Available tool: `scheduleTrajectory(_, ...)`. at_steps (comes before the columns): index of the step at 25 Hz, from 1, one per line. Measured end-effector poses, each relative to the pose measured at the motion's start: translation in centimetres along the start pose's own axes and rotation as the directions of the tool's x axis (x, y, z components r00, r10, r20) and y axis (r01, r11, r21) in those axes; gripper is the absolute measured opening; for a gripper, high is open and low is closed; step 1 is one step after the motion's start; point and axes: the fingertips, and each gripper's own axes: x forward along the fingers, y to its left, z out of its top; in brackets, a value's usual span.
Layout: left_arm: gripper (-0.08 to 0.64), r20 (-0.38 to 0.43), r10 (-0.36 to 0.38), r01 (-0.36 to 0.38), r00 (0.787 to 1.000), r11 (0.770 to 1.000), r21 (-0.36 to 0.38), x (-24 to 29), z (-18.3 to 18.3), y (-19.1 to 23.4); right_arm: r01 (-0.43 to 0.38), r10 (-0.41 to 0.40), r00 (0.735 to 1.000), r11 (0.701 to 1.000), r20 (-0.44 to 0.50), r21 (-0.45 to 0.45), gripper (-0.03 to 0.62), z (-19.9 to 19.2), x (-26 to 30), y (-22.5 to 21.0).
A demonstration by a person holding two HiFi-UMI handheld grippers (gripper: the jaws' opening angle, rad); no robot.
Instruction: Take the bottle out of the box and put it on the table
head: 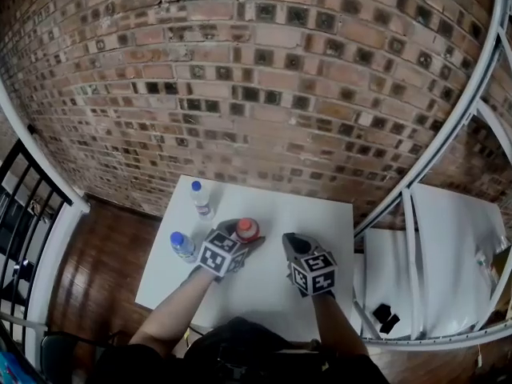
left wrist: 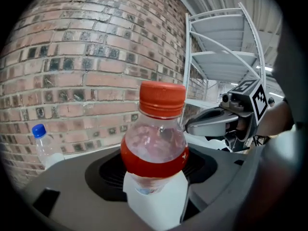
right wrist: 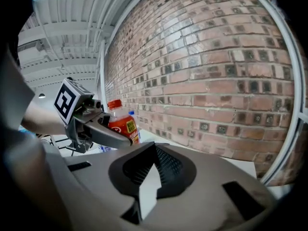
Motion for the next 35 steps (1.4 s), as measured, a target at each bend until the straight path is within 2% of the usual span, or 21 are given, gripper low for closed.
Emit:
scheduleTrajectory(7, 0.318, -0.051, 0.129, -0.133, 0.990, 0.988, -0.075, 4.7, -2.3, 5.5, -0.038, 0.039, 0.999, 0.999, -0.028, 0.036, 0.005, -0.9, 3.7, -4.1)
scheduleTrajectory(10, 0.318, -0.079, 0.165, -0.169, 0.983, 0.984, -0.058, 6.7, -3.5, 7.2, -0.044, 0.046, 0.998, 0.998, -0.052, 0.046, 0.005, -1.5, 5.3, -5.3)
scheduleTrajectory(18, 0.319, -0.110, 0.208, -0.214, 0.972, 0.976, -0.045, 10.1, -5.4, 10.2, -0.075, 0.082, 0.993, 0.993, -0.086, 0.086, 0.005, -3.1, 8.4, -7.0)
scheduleTrajectory(22, 0.318, -0.077, 0.208, -0.212, 0.975, 0.976, -0.048, 12.1, -4.5, 10.4, -0.080, 0.090, 0.990, 0.992, -0.105, 0.100, 0.005, -4.2, 9.1, -7.7)
scheduleTrajectory(25, 0.322, -0.104, 0.220, -0.227, 0.970, 0.972, -0.054, 13.4, -4.4, 10.7, -0.081, 0.094, 0.989, 0.990, -0.111, 0.115, 0.005, -4.8, 9.4, -7.8)
scheduleTrajectory(30, 0.333, -0.086, 0.241, -0.247, 0.967, 0.967, -0.067, 13.8, -4.8, 10.8, -0.084, 0.097, 0.989, 0.989, -0.107, 0.124, 0.005, -5.0, 9.3, -7.9)
scheduleTrajectory(32, 0.339, -0.106, 0.258, -0.265, 0.960, 0.963, -0.053, 13.7, -5.0, 11.0, -0.081, 0.094, 0.990, 0.989, -0.102, 0.123, 0.005, -4.8, 9.2, -7.9)
scheduleTrajectory(34, 0.413, -0.134, 0.267, -0.276, 0.954, 0.960, -0.053, 13.7, -5.3, 11.0, -0.075, 0.087, 0.992, 0.990, -0.095, 0.122, 0.005, -4.5, 9.0, -8.1)
scheduleTrajectory(35, 0.417, -0.139, 0.264, -0.275, 0.954, 0.959, -0.062, 13.5, -5.4, 10.8, -0.072, 0.084, 0.992, 0.990, -0.093, 0.120, 0.005, -4.4, 8.9, -8.1)
